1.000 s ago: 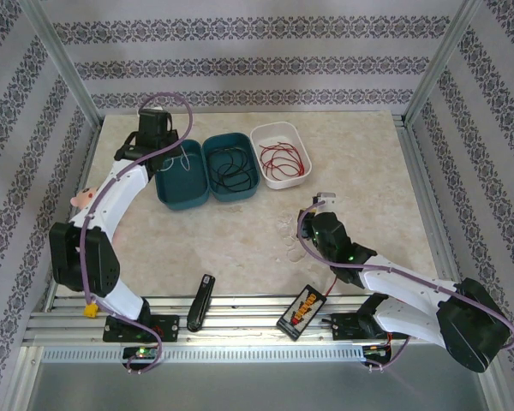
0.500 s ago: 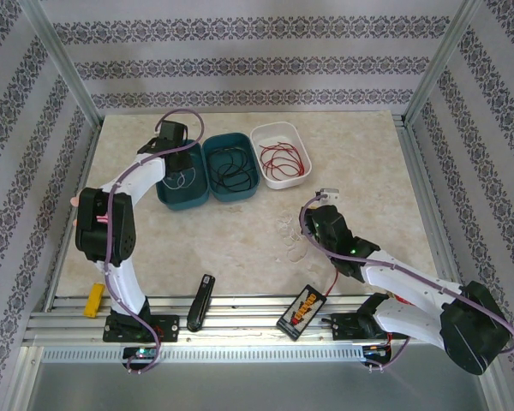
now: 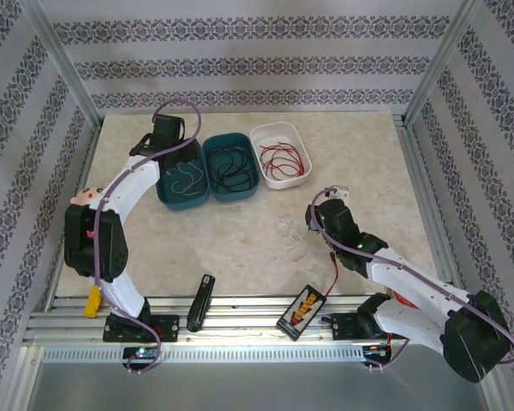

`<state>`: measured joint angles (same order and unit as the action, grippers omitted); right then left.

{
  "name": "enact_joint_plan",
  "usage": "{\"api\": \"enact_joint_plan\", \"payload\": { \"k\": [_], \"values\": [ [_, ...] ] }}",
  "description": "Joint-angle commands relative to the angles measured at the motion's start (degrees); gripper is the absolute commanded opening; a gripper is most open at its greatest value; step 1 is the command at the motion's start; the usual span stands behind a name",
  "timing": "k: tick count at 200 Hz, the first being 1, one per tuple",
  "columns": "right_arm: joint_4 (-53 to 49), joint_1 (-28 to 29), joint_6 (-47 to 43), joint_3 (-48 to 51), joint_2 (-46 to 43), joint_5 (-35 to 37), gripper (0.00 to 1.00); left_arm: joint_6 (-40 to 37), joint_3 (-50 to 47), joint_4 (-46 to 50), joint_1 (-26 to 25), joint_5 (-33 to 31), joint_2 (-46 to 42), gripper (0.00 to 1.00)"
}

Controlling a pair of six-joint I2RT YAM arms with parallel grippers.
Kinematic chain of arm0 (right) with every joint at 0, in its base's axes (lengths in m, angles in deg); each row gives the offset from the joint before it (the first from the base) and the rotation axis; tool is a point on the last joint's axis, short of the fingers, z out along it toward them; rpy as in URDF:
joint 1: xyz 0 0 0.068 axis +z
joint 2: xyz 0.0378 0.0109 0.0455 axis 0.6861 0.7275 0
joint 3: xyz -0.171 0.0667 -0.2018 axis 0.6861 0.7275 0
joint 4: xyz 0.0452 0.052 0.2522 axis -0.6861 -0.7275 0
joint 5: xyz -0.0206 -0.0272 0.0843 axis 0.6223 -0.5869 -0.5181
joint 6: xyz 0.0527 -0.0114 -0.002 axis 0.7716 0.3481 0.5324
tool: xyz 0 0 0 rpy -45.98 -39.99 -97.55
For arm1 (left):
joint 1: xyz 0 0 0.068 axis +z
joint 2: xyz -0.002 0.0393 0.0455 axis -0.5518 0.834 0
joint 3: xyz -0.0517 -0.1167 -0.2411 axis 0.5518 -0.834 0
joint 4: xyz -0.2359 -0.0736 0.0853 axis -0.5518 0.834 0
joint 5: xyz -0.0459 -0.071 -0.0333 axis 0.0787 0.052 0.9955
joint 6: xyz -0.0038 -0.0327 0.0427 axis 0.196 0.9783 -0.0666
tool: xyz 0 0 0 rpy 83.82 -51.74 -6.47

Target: Untangle the cables

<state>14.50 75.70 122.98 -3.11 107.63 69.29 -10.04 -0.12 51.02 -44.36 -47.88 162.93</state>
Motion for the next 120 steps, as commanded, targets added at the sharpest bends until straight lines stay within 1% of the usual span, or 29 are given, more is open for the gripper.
{"api": "enact_joint_plan", "payload": {
  "k": [1, 8, 18, 40, 57, 68, 85, 94, 100, 105, 106, 108, 110, 113, 120],
  "values": [
    [-2.85, -2.68, 3.87, -1.93, -0.26, -6.10, 0.35, -2.55, -0.93, -0.43, -4.87, 3.62, -2.95, 0.87],
    [-3.37, -3.69, 4.48, -2.10, 0.05, -7.55, 0.35, -3.56, -1.65, -1.20, -6.54, 5.20, -3.30, 0.93],
    [-4.05, -4.98, 5.45, -2.30, 0.61, -9.49, 0.36, -4.62, -3.21, -2.90, -9.00, 7.97, -3.53, 0.98],
    [-4.52, -8.57, 7.30, -2.17, 2.14, -14.59, 0.37, -7.93, -6.09, -8.14, -13.82, 16.32, -2.62, 0.99],
    [-4.56, -10.49, 8.00, -2.04, 3.32, -17.68, 0.38, -11.79, -7.15, -11.36, -16.37, 21.87, -0.50, 0.95],
    [-4.77, -11.22, 8.18, -2.04, 3.85, -18.77, 0.39, -15.00, -7.28, -12.62, -17.45, 25.56, 1.22, 0.89],
    [-5.03, -12.02, 8.48, -1.80, 4.05, -19.72, 0.45, -21.15, -8.39, -15.93, -18.67, 31.00, 3.44, 0.83],
    [-5.17, -12.46, 8.69, -1.70, 3.78, -20.02, 0.53, -24.91, -8.23, -16.03, -19.04, 33.04, 4.85, 0.80],
    [-5.32, -12.69, 8.76, -1.56, 3.60, -20.15, 0.62, -27.58, -7.86, -15.82, -19.34, 33.48, 5.86, 0.80],
    [-5.35, -12.90, 8.85, -1.48, 3.34, -20.09, 0.75, -29.40, -7.61, -15.69, -19.57, 33.60, 6.81, 0.80],
    [-5.41, -12.88, 8.87, -1.45, 3.28, -20.08, 0.79, -29.76, -7.57, -15.65, -19.60, 33.59, 6.91, 0.80],
    [-5.40, -12.98, 8.94, -1.36, 3.12, -20.00, 0.91, -30.42, -7.42, -15.50, -19.66, 33.66, 7.29, 0.80],
    [-5.46, -13.03, 9.01, -1.30, 3.00, -20.03, 0.96, -30.96, -7.25, -15.44, -19.74, 33.67, 7.71, 0.79],
    [-5.47, -13.16, 9.04, -1.19, 2.86, -19.95, 0.98, -31.96, -6.95, -15.16, -19.79, 33.99, 8.38, 0.79],
    [-5.61, -13.49, 9.14, -1.12, 2.49, -20.15, 0.98, -34.27, -5.93, -14.29, -19.89, 35.15, 9.78, 0.77]
  ]
}}
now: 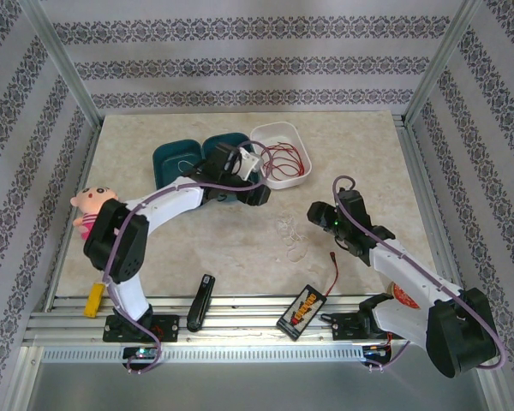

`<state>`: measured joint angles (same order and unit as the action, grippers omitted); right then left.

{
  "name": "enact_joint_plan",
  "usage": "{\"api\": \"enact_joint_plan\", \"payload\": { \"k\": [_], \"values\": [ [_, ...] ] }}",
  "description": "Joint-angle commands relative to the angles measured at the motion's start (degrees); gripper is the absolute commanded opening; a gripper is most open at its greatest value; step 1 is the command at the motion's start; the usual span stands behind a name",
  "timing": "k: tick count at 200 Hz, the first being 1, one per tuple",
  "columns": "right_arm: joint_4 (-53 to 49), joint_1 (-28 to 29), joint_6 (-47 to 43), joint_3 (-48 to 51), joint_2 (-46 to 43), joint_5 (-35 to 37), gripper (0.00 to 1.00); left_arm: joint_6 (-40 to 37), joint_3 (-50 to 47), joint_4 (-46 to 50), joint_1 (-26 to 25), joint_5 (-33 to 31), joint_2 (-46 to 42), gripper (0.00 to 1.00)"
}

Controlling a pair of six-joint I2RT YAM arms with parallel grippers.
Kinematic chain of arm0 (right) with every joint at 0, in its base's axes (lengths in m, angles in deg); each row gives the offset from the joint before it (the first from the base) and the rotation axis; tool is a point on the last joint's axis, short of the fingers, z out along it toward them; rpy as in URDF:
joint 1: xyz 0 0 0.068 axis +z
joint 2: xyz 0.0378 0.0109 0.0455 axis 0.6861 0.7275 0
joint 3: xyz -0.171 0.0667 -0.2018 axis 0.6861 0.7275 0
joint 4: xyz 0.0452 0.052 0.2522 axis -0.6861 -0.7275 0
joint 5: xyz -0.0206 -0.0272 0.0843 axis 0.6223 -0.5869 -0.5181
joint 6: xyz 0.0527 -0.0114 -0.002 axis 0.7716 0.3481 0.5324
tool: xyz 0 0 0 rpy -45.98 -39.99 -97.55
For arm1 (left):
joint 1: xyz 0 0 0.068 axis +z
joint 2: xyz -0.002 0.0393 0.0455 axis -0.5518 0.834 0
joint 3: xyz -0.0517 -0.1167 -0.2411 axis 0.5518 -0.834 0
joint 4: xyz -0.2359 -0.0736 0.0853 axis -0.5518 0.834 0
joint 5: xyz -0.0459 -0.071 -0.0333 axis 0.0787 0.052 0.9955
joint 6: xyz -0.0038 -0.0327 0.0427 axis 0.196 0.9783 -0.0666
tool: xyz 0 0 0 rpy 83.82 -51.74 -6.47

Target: Untangle the cables

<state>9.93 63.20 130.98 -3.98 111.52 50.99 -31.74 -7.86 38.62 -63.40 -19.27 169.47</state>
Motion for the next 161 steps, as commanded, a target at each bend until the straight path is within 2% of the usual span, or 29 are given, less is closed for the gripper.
{"api": "enact_joint_plan", "payload": {
  "k": [1, 49, 60, 71, 92, 117, 145, 161],
  "values": [
    [-1.06, -1.03, 1.19, -0.18, -1.43, -1.86, 0.98, -12.73, 1.94, -1.72, -0.85, 6.68, 3.44, 0.77],
    [-3.34, -2.98, 2.37, 0.68, -3.72, -1.03, 0.98, -23.67, 4.10, -0.31, -2.42, 14.69, 8.55, 0.61],
    [-3.99, -3.38, 2.49, 0.77, -4.18, -0.72, 0.98, -25.04, 4.09, -0.78, -3.07, 14.56, 9.14, 0.59],
    [-4.50, -3.70, 2.68, 0.85, -4.59, -0.32, 0.98, -25.52, 4.45, -1.15, -3.55, 14.64, 9.93, 0.49],
    [-5.36, -5.36, 3.24, 1.08, -5.38, -0.33, 0.98, -26.00, 5.86, -0.84, -4.42, 14.66, 11.63, 0.43],
    [-5.58, -6.69, 3.60, 1.55, -6.19, -0.93, 0.98, -26.67, 8.24, 0.56, -5.61, 13.35, 13.49, 0.39],
    [-5.82, -6.98, 3.59, 2.00, -6.82, -0.90, 0.98, -26.57, 10.72, 1.05, -6.54, 11.97, 15.34, 0.30],
    [-6.07, -7.27, 3.69, 2.26, -7.00, -0.95, 0.98, -27.37, 12.34, 3.06, -7.16, 11.58, 16.34, 0.29]
  ]
}}
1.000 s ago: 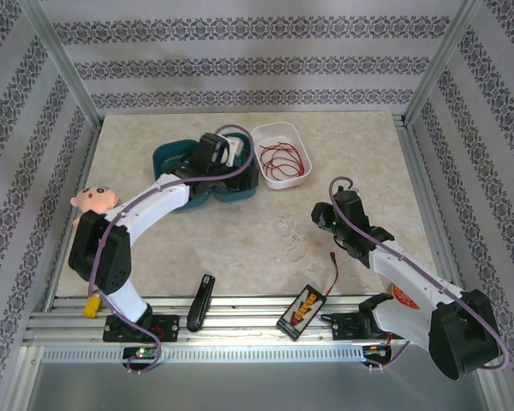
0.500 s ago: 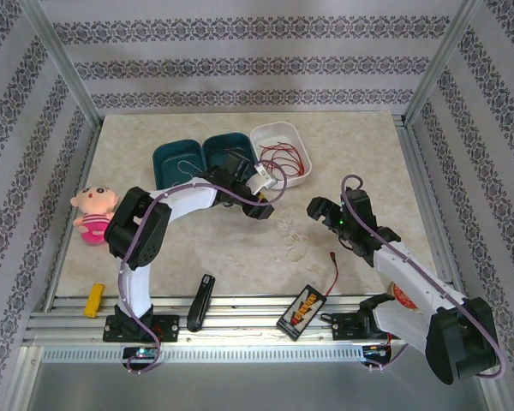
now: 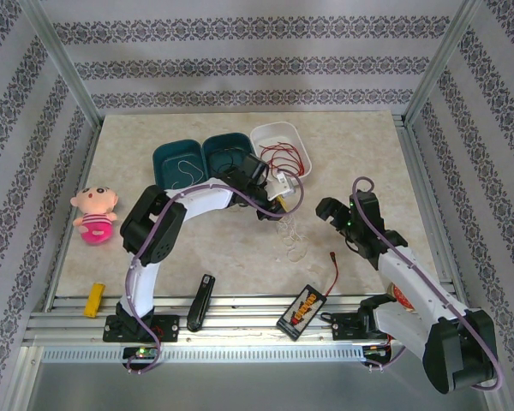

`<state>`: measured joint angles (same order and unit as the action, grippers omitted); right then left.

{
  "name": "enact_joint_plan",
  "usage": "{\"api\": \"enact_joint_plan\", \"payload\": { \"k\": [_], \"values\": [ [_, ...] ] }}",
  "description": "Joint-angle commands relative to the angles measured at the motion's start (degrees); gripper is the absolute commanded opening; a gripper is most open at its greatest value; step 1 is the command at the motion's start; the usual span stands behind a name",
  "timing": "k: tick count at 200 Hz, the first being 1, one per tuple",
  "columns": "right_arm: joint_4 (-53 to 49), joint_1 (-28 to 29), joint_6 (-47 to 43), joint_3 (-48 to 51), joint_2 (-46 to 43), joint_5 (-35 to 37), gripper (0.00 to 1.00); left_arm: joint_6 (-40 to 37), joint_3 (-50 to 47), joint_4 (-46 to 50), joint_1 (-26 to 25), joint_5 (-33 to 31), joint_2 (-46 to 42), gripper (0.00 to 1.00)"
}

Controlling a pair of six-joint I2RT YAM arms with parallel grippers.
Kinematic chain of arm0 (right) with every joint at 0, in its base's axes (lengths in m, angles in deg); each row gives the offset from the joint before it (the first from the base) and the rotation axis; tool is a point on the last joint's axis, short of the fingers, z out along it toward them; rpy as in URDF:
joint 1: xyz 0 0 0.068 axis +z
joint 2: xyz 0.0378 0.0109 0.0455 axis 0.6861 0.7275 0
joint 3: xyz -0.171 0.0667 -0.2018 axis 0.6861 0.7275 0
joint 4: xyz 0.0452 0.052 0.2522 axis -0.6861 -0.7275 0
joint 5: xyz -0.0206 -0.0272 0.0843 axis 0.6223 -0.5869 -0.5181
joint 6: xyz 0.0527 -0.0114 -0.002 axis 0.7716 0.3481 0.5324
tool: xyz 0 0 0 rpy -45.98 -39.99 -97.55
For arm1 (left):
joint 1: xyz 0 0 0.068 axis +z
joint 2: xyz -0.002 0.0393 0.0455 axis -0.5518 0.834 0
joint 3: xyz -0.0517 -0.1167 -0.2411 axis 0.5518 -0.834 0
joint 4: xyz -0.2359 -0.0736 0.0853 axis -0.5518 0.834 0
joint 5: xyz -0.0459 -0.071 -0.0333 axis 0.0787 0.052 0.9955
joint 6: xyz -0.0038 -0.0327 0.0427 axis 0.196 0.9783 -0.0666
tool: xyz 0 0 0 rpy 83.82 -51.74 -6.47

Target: Untangle the cables

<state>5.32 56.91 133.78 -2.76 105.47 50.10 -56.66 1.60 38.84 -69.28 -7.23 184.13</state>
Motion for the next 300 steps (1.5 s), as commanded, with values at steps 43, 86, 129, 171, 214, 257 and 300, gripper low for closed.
{"api": "enact_joint_plan", "payload": {
  "k": [43, 86, 129, 171, 214, 257, 300],
  "values": [
    [-1.76, -1.57, 0.96, 1.52, -1.39, 0.15, 0.98, -2.43, 3.41, 3.82, -1.56, -0.79, 3.04, 0.29],
    [-1.56, -1.81, 1.07, 1.57, -1.23, 0.03, 0.98, -2.65, 5.05, 5.42, -1.65, -0.65, 4.98, 0.28],
    [-1.59, -1.97, 0.92, 1.32, -1.08, 0.14, 0.98, -3.65, 7.52, 8.50, -2.68, -1.26, 7.16, 0.17],
    [-1.58, -2.00, 0.46, 0.78, -0.55, -0.24, 0.98, -3.27, 7.68, 9.03, -2.97, -2.94, 6.81, 0.11],
    [-0.44, -1.37, -0.59, 0.25, 1.28, -3.01, 0.98, -1.37, 8.03, 11.21, -2.97, -6.53, 7.61, 0.33],
    [0.73, 2.90, -1.66, -0.83, 3.38, -3.16, 0.98, 1.54, 8.35, 10.70, -2.97, -6.45, 8.65, 0.24],
    [2.46, 8.22, -2.76, -0.69, 5.28, -3.90, 0.75, 5.17, 7.06, 8.11, -2.79, -6.80, 7.69, 0.00]
  ]
}}
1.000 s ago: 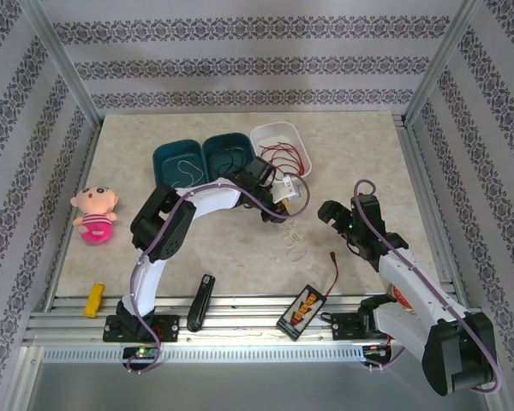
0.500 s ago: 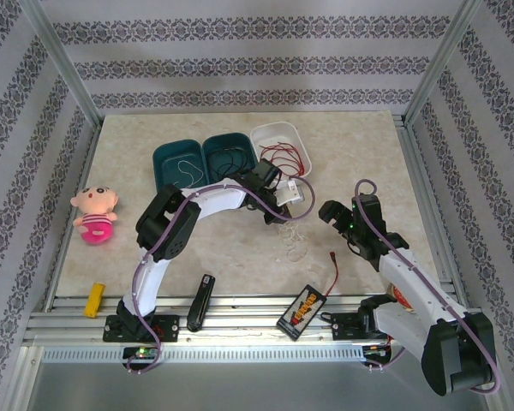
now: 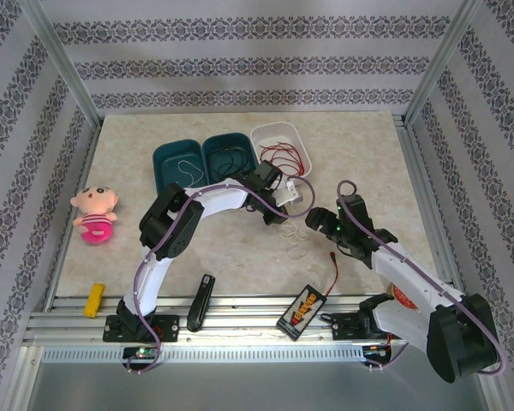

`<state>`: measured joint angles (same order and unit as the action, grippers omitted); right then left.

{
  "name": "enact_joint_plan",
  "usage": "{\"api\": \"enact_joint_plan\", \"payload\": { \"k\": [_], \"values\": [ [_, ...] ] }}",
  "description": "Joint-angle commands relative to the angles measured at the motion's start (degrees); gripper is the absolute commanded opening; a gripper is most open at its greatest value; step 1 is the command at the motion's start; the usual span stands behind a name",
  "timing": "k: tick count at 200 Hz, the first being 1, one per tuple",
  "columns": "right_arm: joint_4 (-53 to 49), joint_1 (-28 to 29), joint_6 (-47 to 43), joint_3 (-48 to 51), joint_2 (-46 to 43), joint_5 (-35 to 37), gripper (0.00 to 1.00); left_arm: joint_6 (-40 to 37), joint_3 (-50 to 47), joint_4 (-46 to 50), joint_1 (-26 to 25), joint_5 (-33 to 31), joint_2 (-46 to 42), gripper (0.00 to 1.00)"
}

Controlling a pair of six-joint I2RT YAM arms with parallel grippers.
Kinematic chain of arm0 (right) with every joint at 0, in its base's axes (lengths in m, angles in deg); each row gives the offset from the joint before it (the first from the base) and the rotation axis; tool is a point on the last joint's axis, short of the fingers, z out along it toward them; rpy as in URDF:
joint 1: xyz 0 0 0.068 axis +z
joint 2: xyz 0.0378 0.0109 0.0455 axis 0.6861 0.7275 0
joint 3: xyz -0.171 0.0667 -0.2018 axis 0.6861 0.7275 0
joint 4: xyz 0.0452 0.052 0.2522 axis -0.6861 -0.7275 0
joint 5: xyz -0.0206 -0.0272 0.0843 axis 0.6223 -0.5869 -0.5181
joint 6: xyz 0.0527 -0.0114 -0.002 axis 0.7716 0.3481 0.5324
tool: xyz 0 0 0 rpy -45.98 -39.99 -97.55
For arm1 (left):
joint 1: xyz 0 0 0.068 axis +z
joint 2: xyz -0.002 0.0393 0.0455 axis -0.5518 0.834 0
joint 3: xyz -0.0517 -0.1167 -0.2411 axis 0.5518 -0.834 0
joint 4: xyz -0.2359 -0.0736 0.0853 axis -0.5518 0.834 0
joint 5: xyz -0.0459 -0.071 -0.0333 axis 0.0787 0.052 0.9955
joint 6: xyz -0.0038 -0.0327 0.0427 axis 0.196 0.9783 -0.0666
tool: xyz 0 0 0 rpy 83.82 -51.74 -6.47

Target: Untangle the cables

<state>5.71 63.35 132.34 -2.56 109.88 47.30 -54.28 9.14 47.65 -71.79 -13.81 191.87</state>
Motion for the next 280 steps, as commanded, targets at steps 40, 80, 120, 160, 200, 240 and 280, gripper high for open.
{"api": "enact_joint_plan", "payload": {
  "k": [40, 80, 120, 160, 200, 240, 280],
  "values": [
    [3.43, 4.27, -2.85, -0.19, 3.03, -1.23, 0.62, 3.78, -1.45, -1.95, -0.19, 0.89, -1.15, 0.00],
    [4.01, 4.63, -4.74, -1.87, 6.71, -1.36, 0.54, 4.08, -1.44, -2.16, -0.19, 1.12, -1.05, 0.00],
    [4.80, 6.35, -6.76, -4.05, 11.78, -1.20, 0.49, 4.55, -1.84, -2.73, -0.19, 1.53, -1.36, 0.00],
    [5.32, 7.05, -8.55, -5.55, 15.36, 0.47, 0.50, 4.63, -2.37, -3.32, -0.06, 1.85, -1.71, 0.00],
    [6.34, 6.69, -8.92, -5.57, 19.05, 2.16, 0.44, 4.63, -3.08, -3.75, -0.02, 2.19, -2.43, 0.00],
    [6.40, 6.03, -9.17, -5.80, 19.88, 4.72, 0.34, 4.86, -3.80, -4.38, 0.12, 2.75, -2.78, 0.00],
    [6.08, 5.34, -8.91, -5.49, 19.01, 8.00, 0.09, 5.23, -4.74, -5.03, 0.25, 2.65, -3.38, 0.00]
  ]
}}
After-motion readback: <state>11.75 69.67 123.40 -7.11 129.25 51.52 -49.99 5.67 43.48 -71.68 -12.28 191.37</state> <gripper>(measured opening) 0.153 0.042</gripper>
